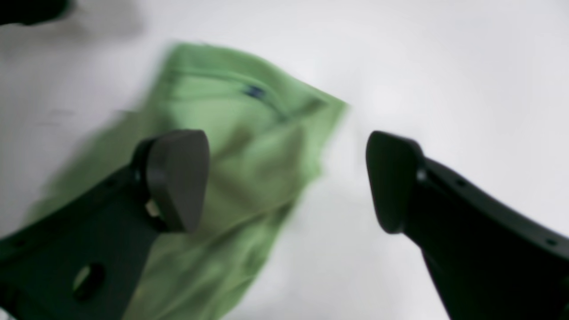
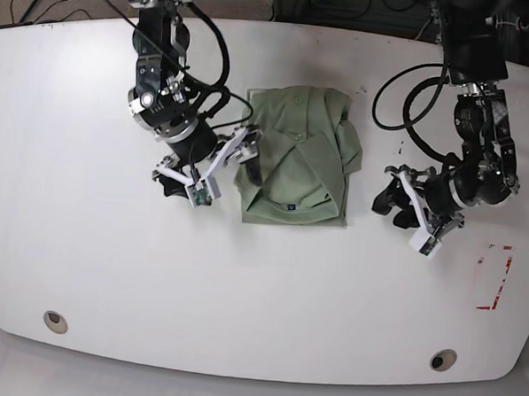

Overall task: Layout the t-shirt on the table in an organized manner, then fold the t-shirt properly
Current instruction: 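Open both grippers and withdraw them from the folded shirt, then grasp opposite sides of the green bundle with both grippers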

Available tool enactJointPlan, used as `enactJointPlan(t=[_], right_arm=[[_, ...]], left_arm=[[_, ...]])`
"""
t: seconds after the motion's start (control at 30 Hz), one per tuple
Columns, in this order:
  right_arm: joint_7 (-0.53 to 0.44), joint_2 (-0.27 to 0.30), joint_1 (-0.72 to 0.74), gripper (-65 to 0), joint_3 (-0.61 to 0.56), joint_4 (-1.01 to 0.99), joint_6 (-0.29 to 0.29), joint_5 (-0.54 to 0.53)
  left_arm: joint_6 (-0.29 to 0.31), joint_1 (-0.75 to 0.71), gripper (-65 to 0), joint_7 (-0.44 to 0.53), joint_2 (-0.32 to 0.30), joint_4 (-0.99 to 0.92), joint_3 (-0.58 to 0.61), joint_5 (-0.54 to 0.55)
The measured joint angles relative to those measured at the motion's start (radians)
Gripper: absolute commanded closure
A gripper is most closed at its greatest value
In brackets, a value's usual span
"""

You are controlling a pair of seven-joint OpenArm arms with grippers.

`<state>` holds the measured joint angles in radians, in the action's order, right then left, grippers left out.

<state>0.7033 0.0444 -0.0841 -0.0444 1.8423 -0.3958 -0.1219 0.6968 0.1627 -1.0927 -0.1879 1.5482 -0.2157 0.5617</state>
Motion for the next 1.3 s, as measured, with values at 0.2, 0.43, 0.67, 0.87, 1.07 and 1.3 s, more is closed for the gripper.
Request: enactJointPlan(t=[0.2, 0.43, 0.67, 0.87, 1.07, 1.3], right_arm=[[-0.003, 0.000, 0.082, -53.3, -0.002, -0.124, -0.008, -0.009], [-0.004, -0.003, 0.141, -53.1, -0.002, -0.226, -0.013, -0.013], [-0.011, -0.003, 0.171, -53.1, -0.002, -0.307, -0.011, -0.010], [-0.014, -0.024, 0.172, -53.1, -0.001, -0.327, -0.004, -0.008], [-0.021, -0.051, 0.177, -53.1, -0.008, -0.327, -0.010, -0.013], [-0.021, -0.074, 0.176, -53.1, -0.001, -0.331, -0.011, -0.012]], left_arm=[[0.000, 0.017, -34.4, 0.000, 0.060, -0.037, -0.002, 0.006], [0.000, 0.047, -37.9, 0.012, 0.114, -0.094, -0.002, 0.005], [0.000, 0.091, -37.9, 0.008, 0.155, -0.199, -0.002, -0.008], [0.000, 0.115, -37.9, 0.013, 0.161, -0.252, 0.039, -0.039], [0.000, 0.106, -37.9, 0.011, 0.160, -0.260, 0.078, -0.056], [0.000, 0.101, -37.8, 0.012, 0.158, -0.262, 0.103, -0.055]])
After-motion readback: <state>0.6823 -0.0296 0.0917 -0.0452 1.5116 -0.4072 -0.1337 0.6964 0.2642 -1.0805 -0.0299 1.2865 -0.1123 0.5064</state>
